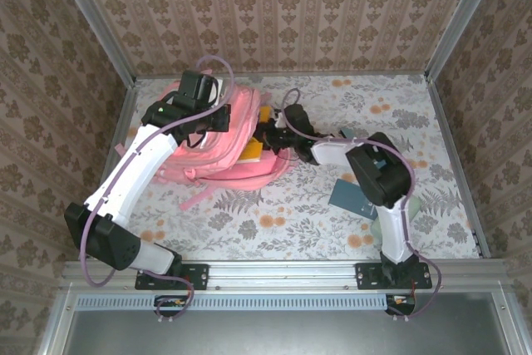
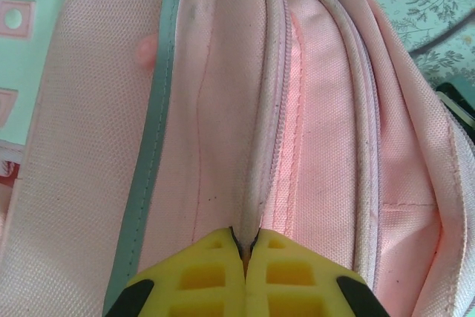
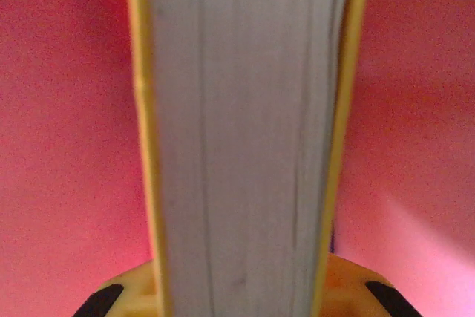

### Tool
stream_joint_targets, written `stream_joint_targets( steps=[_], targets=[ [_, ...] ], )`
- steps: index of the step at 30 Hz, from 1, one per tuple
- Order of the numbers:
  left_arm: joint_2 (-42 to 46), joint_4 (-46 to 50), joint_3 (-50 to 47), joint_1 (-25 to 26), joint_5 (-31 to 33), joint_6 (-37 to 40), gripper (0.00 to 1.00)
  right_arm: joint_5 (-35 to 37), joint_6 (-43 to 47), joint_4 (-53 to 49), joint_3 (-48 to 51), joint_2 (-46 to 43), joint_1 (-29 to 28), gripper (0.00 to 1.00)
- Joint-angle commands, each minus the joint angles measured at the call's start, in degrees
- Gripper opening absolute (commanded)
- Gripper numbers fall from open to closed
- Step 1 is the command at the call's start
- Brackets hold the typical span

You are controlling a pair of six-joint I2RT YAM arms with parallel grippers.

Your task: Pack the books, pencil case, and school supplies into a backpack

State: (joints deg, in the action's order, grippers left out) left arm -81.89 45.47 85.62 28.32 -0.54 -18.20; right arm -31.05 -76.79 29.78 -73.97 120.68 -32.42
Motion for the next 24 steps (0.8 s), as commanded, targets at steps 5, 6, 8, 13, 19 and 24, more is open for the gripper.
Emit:
stream_joint_targets(
  steps=[5,6,8,13,19,24],
  targets=[
    [3.4,-7.2,-0.5,-0.5,-3.6,-2.6,0.0,3.4,3.2,-13.5,-25.2,13.1,-3.7,0.17],
    [3.5,-7.3,-0.6,-0.5,-3.5,-2.7,0.0,2.5,2.8,-14.6,-27.7,14.9,-3.8,0.2],
    [3.6,-7.4,-1.1,-0.5,-3.6,-2.6,0.0,1.3,0.9,-15.6,-31.0,17.7,-3.8,0.35],
    [4.0,-7.5,-2.3,-0.8,-3.6,-2.6,0.0,1.8,4.5,-21.0,-30.7,15.4,-3.7,0.59],
    [3.9,-8.3,-3.1,-1.5,-4.1,-2.9,0.0,3.7,9.4,-27.0,-26.9,10.8,-3.4,0.49],
    [3.8,-8.1,-2.9,-1.5,-4.3,-2.7,0.0,5.2,12.4,-32.1,-24.9,8.3,-3.4,0.49]
  ],
)
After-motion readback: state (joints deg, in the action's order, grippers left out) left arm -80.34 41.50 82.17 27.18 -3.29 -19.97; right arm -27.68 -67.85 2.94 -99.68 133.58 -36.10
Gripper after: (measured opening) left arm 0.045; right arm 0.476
